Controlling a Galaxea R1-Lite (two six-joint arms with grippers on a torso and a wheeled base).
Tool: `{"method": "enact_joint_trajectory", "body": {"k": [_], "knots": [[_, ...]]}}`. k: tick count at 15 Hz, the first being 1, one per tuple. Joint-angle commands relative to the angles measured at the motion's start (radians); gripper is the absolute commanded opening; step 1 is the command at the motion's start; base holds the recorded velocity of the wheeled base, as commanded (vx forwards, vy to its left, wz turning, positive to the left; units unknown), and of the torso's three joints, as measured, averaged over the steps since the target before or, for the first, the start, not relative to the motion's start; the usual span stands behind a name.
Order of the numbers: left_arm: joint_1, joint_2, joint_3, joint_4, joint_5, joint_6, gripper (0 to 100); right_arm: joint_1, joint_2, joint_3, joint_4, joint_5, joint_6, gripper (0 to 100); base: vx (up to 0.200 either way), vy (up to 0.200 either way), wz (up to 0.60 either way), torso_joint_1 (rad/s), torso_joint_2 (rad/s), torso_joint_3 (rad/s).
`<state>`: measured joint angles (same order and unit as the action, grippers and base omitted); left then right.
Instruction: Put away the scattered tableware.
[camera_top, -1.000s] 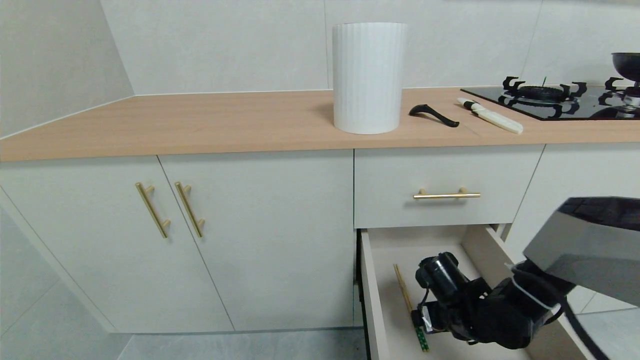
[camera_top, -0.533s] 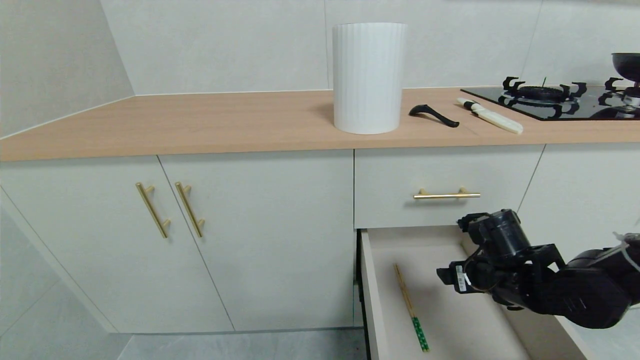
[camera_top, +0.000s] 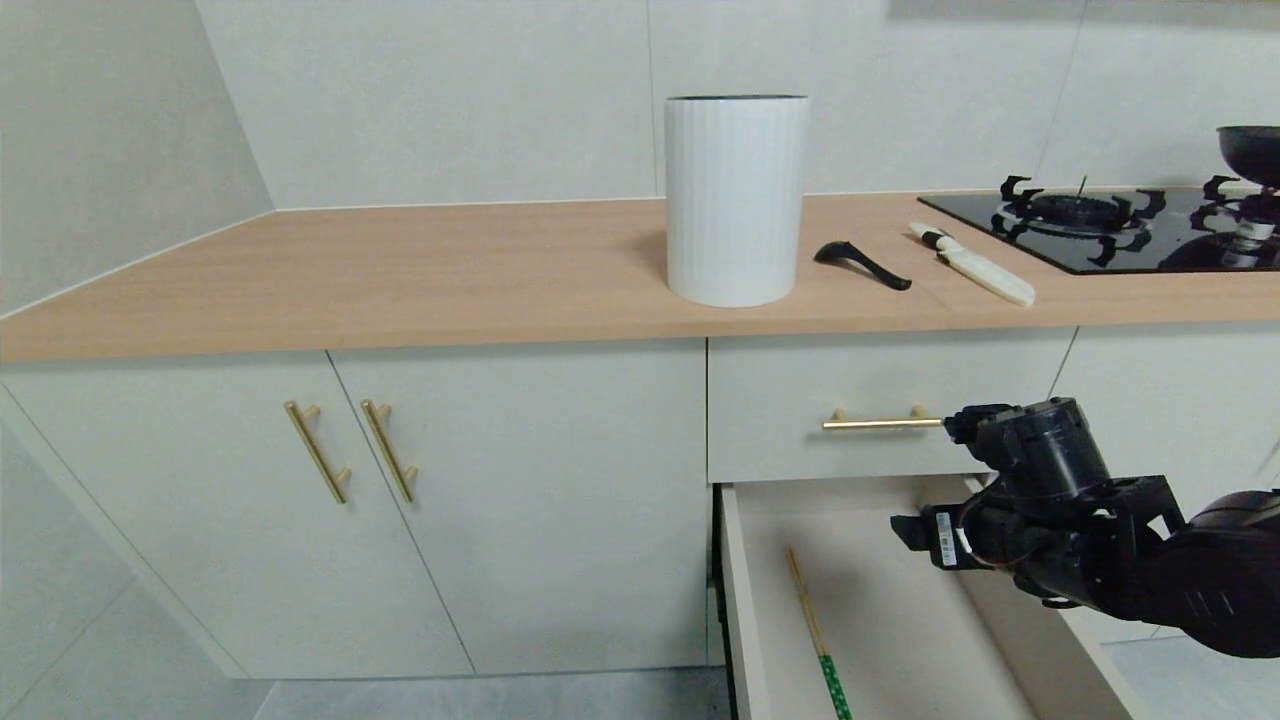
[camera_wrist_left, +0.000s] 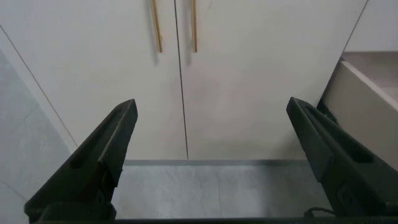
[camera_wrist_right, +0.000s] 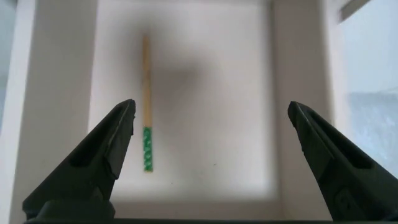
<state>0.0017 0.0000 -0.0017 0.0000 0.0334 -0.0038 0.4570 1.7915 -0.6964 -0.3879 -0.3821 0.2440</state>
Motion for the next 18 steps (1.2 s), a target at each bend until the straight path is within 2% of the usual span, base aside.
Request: {"method": "enact_joint_trajectory", "body": {"k": [1, 18], "knots": [[0.000, 0.002, 0.000, 0.002, 0.002, -0.001, 100, -0.001, -0.003, 0.000, 0.000, 0.000, 0.000, 100, 0.000, 0.000, 0.00, 0.154, -0.53, -0.281], [0.001, 0.002, 0.000, 0.002, 0.000, -0.001, 100, -0.008, 0.000, -0.002, 0.000, 0.002, -0.006, 100, 0.000, 0.000, 0.00, 0.203, -0.49, -0.284]]}}
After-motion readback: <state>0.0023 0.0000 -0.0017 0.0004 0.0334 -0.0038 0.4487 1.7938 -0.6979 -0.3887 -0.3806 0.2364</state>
